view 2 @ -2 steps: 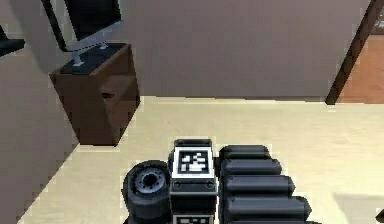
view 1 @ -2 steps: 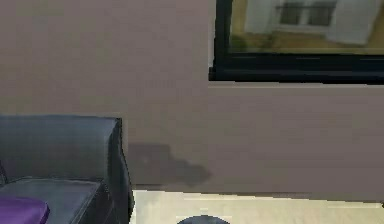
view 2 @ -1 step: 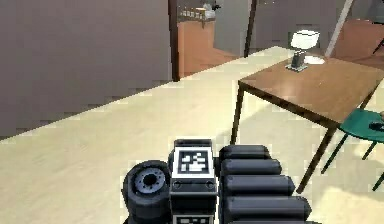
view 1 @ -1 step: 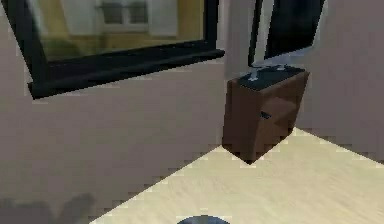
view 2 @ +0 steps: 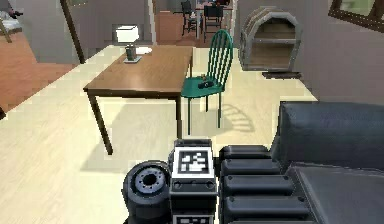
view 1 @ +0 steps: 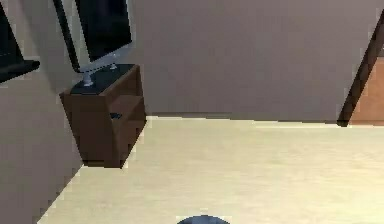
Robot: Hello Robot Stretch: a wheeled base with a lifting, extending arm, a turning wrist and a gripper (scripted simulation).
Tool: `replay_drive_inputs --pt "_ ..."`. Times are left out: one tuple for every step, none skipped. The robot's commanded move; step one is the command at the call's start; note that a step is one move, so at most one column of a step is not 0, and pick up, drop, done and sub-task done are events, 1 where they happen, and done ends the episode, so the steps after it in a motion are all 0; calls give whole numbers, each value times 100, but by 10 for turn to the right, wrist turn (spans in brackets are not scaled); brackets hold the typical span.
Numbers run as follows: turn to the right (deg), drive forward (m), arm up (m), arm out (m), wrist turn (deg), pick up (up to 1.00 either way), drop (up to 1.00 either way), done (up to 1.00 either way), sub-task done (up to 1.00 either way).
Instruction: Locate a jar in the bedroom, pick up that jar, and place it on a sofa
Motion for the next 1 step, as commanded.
replay_drive_inputs --pt "150 0 0 0 0 0 0 0 0"
